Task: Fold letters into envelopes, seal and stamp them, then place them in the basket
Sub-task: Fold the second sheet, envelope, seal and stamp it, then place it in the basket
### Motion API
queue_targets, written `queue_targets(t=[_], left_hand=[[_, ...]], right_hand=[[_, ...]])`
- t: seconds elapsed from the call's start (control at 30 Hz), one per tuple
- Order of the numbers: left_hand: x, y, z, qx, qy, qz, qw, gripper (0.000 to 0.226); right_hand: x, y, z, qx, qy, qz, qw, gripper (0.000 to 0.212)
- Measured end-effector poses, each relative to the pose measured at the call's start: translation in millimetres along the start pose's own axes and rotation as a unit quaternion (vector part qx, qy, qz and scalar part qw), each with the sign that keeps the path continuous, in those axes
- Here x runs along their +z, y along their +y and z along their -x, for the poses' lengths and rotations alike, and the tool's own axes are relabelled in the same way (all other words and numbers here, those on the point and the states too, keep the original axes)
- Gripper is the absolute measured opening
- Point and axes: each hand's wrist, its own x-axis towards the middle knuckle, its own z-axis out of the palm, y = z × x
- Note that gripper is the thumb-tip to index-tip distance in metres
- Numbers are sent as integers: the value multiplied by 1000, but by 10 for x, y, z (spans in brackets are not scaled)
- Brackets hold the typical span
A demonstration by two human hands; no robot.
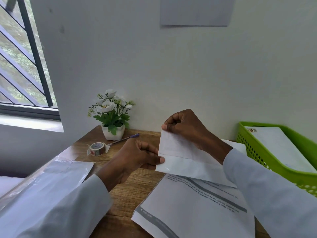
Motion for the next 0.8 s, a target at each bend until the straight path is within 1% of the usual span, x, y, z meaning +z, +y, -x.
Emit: queue_targets(t=[0.13,0.2,0.27,0.33,0.37,0.43,0.53,0.6,0.63,0.7,0.73,0.8], left_hand=[[-82,8,-8,-40,-71,-65,995,25],[-124,19,1,-46,-93,-72,992,26],[-124,20,4,-36,-81,-52,995,29],[-121,12,-11,-26,-51,-38,998,33],[-133,6,-26,-25,-38,-40,998,33],[-177,-7,-50,-38,-29,-60,997,29],[-291,-31,-69,-58,-24,-136,989,11],[-351,-57,-95,-76,-24,-197,977,15],[-372,-64,-104,-87,-27,-218,972,18],[-394,-76,-116,-107,-42,-249,962,21],[-400,-76,-114,-115,-51,-265,956,21],[-398,-78,-108,-127,-70,-302,942,22]], right_hand=[[2,40,-32,-3,-15,-3,1000,10],[37,51,-20,-1,-39,-8,999,10],[82,50,18,2,-70,-13,997,12],[125,25,68,0,-97,-3,995,15],[130,2,91,-5,-104,16,994,16],[97,-34,147,-10,-100,89,991,20],[-40,9,388,7,-79,198,977,34],[-145,138,682,3,-91,262,961,46],[-189,229,835,3,-113,292,950,55],[-261,408,1095,30,-172,316,933,71],[-279,492,1183,42,-202,317,926,76],[-292,619,1288,34,-256,334,907,83]])
